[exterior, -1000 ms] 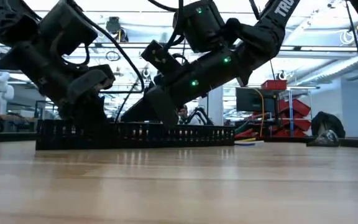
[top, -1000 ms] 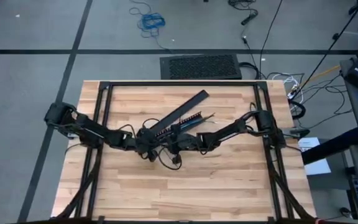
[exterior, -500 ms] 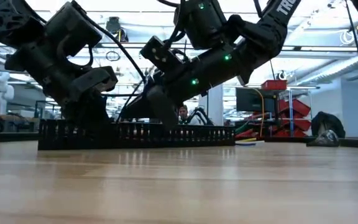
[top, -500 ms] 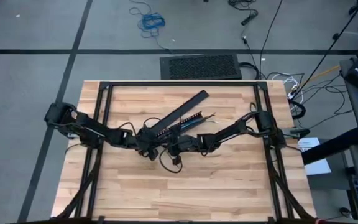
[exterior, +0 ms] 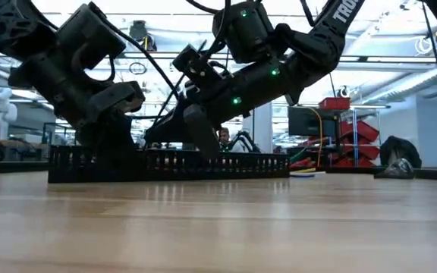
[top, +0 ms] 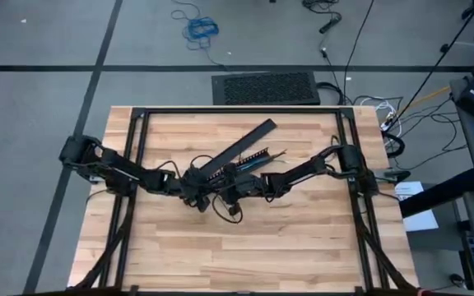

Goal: Ziptie cables
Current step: Put the ziptied cables into a black cable duct

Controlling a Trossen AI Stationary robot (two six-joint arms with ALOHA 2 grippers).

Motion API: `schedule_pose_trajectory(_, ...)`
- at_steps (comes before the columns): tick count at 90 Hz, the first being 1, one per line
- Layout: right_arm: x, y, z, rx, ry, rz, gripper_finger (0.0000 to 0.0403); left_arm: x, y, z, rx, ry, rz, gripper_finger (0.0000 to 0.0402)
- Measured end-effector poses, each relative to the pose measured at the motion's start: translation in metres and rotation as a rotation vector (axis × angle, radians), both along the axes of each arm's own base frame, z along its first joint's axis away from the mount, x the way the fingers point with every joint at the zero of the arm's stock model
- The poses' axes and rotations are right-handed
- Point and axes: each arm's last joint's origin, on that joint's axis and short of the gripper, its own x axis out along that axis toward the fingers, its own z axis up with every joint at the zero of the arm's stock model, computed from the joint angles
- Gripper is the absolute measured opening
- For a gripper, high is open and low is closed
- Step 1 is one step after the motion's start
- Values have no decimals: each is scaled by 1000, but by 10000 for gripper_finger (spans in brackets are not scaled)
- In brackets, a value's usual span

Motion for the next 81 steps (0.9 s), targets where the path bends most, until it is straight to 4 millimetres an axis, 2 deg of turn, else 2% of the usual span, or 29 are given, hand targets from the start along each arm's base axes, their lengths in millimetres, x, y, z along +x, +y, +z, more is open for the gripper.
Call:
schedule_pose_trajectory(15, 0, 1, 1, 6, -6, 21, 46, 0, 0, 0, 0, 0, 0, 0)
schedule_pose_trajectory(31, 1, -1, 0, 28, -5, 59, 5, 0, 0, 0, 0, 0, 0, 0)
schedule_pose_trajectory(53, 0, -5, -5, 77, 45, -2, 1, 0, 0, 0, -2, -1, 4, 0)
schedule_pose_trajectory(81, -1, 2, -6, 145, 43, -20, 0, 0, 0, 0, -3, -8, 3, 0)
